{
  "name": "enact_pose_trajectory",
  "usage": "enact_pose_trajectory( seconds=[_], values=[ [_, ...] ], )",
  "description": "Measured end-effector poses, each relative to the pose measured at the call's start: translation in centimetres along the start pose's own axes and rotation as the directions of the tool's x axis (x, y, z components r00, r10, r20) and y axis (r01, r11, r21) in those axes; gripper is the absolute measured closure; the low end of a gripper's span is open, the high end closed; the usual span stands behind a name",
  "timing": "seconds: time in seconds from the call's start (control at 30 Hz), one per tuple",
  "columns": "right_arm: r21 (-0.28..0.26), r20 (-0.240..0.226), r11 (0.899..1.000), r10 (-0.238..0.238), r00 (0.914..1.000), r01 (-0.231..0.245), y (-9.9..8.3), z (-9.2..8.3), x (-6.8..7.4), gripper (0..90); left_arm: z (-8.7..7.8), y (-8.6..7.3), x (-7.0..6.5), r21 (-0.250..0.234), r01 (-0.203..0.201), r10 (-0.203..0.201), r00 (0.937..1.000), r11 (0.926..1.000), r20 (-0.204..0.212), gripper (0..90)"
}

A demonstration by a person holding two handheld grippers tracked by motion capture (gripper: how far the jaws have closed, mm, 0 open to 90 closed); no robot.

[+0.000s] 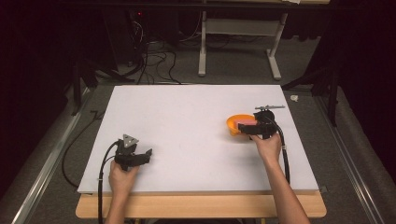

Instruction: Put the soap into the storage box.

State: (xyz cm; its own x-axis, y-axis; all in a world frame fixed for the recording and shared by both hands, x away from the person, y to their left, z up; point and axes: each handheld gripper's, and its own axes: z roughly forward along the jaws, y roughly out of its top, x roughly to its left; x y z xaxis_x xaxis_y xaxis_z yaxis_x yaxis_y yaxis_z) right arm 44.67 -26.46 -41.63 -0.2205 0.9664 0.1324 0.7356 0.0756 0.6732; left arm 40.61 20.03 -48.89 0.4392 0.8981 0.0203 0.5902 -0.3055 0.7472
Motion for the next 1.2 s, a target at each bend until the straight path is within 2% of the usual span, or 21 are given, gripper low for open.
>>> enact_pose_trajectory(
  seconds=[0.17, 0.3, 0.5, 0.83, 1.03, 1.2],
  values=[
    [-0.059, -0.011, 0.997, -0.042, 0.9991, 0.041, -0.5, -1.3, 0.6, 14.8, 0.0, 0.0, 0.0, 0.001, 0.0, 0.0, 1.0, 1.0, -0.004, 21.7],
    [-0.085, -0.025, 0.994, -0.074, 0.997, 0.071, -1.2, -2.2, 1.1, 15.3, 0.0, 0.0, 0.0, 0.001, 0.001, -0.001, 1.0, 1.0, -0.002, 21.7],
    [-0.142, -0.06, 0.986, -0.092, 0.994, 0.082, -2.1, -3.3, 1.6, 17.2, 0.0, 0.0, 0.0, 0.001, 0.002, -0.002, 1.0, 1.0, -0.001, 21.8],
    [-0.169, -0.104, 0.98, -0.123, 0.987, 0.104, -3.9, -4.1, 2.4, 19.5, 0.0, 0.0, 0.0, 0.002, 0.004, -0.004, 1.0, 1.0, 0.0, 21.8],
    [-0.189, -0.132, 0.974, -0.151, 0.9796, 0.125, -5.1, -4.1, 2.9, 21.0, 0.0, 0.0, 0.0, 0.002, 0.003, -0.003, 1.0, 1.0, 0.001, 21.8],
    [-0.19, -0.148, 0.974, -0.152, 0.9773, 0.122, -5.8, -3.9, 3.1, 21.7, 0.0, 0.0, 0.0, 0.002, 0.003, -0.003, 1.0, 1.0, 0.0, 21.8]
  ],
)
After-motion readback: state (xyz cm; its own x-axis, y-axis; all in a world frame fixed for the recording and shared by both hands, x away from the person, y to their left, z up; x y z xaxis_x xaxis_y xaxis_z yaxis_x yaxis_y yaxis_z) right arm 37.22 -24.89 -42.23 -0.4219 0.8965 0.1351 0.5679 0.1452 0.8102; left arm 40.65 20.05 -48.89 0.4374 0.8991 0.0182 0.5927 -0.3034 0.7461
